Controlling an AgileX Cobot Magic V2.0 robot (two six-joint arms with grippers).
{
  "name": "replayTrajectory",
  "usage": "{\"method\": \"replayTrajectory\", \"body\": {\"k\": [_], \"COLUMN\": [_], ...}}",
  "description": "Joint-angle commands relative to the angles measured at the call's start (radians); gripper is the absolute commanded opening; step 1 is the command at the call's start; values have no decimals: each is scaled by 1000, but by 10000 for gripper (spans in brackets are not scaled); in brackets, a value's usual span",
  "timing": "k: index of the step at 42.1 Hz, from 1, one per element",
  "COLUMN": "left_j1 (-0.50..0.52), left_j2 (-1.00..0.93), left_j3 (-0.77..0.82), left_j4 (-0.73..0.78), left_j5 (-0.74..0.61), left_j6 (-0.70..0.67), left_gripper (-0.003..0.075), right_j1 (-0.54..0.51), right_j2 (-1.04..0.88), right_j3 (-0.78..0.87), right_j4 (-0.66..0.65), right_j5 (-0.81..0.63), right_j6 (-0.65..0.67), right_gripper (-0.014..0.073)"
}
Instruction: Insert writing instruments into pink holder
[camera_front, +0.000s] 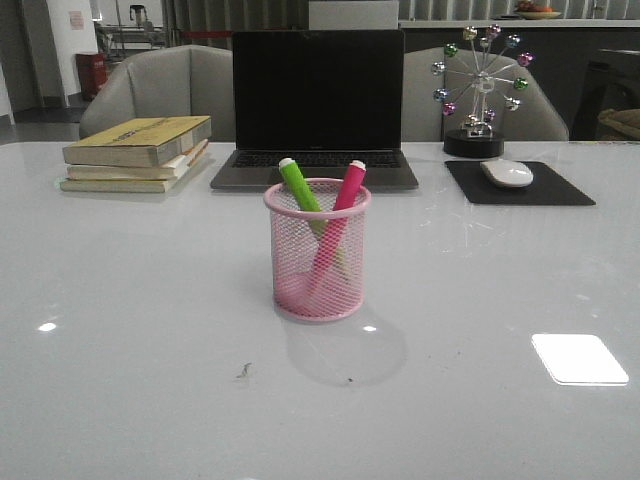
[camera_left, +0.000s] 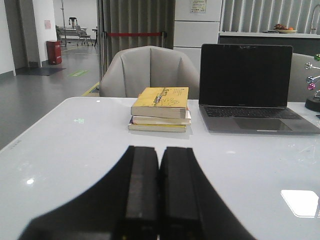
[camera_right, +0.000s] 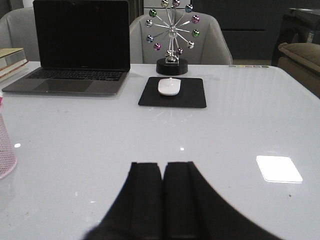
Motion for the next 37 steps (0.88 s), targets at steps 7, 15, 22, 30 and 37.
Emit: {"method": "replayTrajectory", "body": {"k": [7, 15, 22, 30, 37], "left_j1": [1, 1, 1, 1, 1], "left_j2": [-19, -19, -19, -19, -19], "left_j3": [4, 4, 4, 4, 4], "left_j4": [-9, -9, -9, -9, -9], "left_j5": [-92, -92, -92, -92, -92], "left_j6": [1, 1, 1, 1, 1], "left_gripper": [99, 99, 99, 99, 99], "right_j1": [-6, -6, -6, -6, -6], "right_j2": [-20, -20, -20, -20, -20], "right_j3": [-6, -6, -6, -6, -6], "right_j4": [13, 19, 19, 19, 19], "right_j5": [-155, -152, -152, -152, -152], "right_j6": [-5, -5, -5, -5, -5], "right_gripper": [57, 57, 57, 57, 57]}}
